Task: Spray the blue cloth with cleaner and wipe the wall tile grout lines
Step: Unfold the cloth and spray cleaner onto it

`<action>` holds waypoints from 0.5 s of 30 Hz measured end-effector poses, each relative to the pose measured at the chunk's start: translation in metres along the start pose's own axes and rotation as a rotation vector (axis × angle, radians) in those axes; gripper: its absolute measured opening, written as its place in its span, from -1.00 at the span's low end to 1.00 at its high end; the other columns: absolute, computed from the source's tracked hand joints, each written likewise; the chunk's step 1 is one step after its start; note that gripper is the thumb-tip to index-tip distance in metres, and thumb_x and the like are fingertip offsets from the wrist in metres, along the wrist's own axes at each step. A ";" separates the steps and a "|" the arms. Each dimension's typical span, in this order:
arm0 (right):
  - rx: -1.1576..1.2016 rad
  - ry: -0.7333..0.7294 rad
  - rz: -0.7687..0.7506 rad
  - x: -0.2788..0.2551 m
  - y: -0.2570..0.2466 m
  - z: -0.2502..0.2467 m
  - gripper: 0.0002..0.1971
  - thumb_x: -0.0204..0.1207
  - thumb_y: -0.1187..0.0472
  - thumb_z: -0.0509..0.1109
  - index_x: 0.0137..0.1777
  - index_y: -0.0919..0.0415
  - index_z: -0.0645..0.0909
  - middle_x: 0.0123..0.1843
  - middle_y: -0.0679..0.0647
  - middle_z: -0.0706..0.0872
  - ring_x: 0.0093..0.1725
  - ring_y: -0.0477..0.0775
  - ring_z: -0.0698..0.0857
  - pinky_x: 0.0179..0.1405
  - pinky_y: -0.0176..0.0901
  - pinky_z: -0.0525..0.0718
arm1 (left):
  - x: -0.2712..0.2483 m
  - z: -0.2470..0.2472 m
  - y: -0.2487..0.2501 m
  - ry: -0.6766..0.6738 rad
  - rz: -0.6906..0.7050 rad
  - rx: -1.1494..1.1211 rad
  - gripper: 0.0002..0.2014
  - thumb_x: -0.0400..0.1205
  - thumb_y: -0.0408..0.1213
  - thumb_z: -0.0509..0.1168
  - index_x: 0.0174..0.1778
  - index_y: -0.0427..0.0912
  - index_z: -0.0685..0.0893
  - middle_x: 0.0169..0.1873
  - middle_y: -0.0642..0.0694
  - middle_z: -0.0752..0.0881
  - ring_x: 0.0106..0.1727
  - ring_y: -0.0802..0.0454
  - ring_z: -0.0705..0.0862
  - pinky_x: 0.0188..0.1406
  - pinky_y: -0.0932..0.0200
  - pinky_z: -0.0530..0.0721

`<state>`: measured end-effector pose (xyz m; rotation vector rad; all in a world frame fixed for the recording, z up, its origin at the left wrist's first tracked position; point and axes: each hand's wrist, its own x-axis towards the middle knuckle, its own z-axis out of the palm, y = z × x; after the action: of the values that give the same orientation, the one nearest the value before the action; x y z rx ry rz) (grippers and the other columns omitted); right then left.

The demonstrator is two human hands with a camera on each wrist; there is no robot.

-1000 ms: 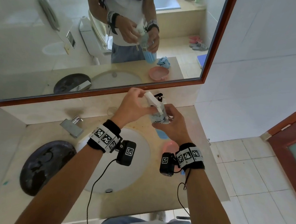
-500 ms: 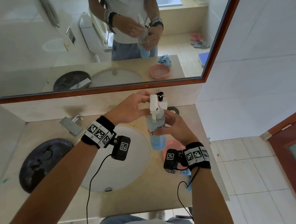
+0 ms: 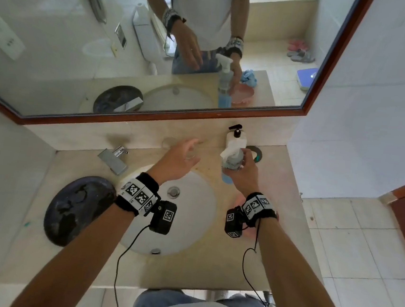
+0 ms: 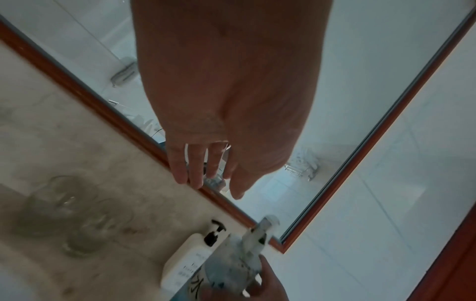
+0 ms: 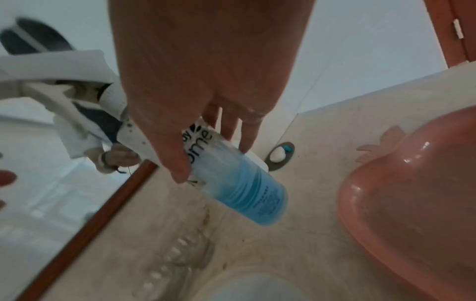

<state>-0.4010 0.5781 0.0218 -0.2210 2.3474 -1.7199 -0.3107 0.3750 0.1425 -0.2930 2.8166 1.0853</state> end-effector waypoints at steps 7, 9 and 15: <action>-0.076 -0.046 0.051 0.004 0.029 0.027 -0.26 0.40 0.30 0.71 0.56 0.13 0.48 0.38 0.09 0.72 0.27 0.10 0.68 0.19 -0.11 0.63 | -0.016 0.038 -0.022 -0.077 -0.068 -0.031 -0.50 0.78 -0.26 0.34 0.67 -0.09 0.48 0.60 -0.03 0.52 0.47 0.04 0.59 0.41 0.13 0.55; -0.059 -0.023 0.066 0.003 0.035 0.029 -0.29 0.40 0.28 0.71 0.52 0.10 0.51 0.34 0.07 0.74 0.27 0.13 0.71 0.19 -0.07 0.67 | -0.015 0.050 -0.025 -0.098 -0.086 -0.020 -0.52 0.78 -0.28 0.34 0.65 -0.10 0.49 0.58 -0.04 0.53 0.42 0.03 0.62 0.38 0.13 0.58; -0.113 -0.157 0.061 0.008 0.036 0.014 -0.23 0.42 0.23 0.72 0.58 0.08 0.44 0.28 -0.06 0.67 0.27 0.04 0.66 0.23 -0.09 0.58 | -0.007 0.084 -0.019 -0.184 -0.132 0.030 -0.54 0.75 -0.30 0.35 0.60 -0.16 0.51 0.45 -0.12 0.63 0.27 -0.07 0.70 0.37 -0.04 0.66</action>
<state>-0.4051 0.5740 -0.0173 -0.2887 2.3138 -1.4866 -0.2970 0.4188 0.0691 -0.3514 2.6093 0.9878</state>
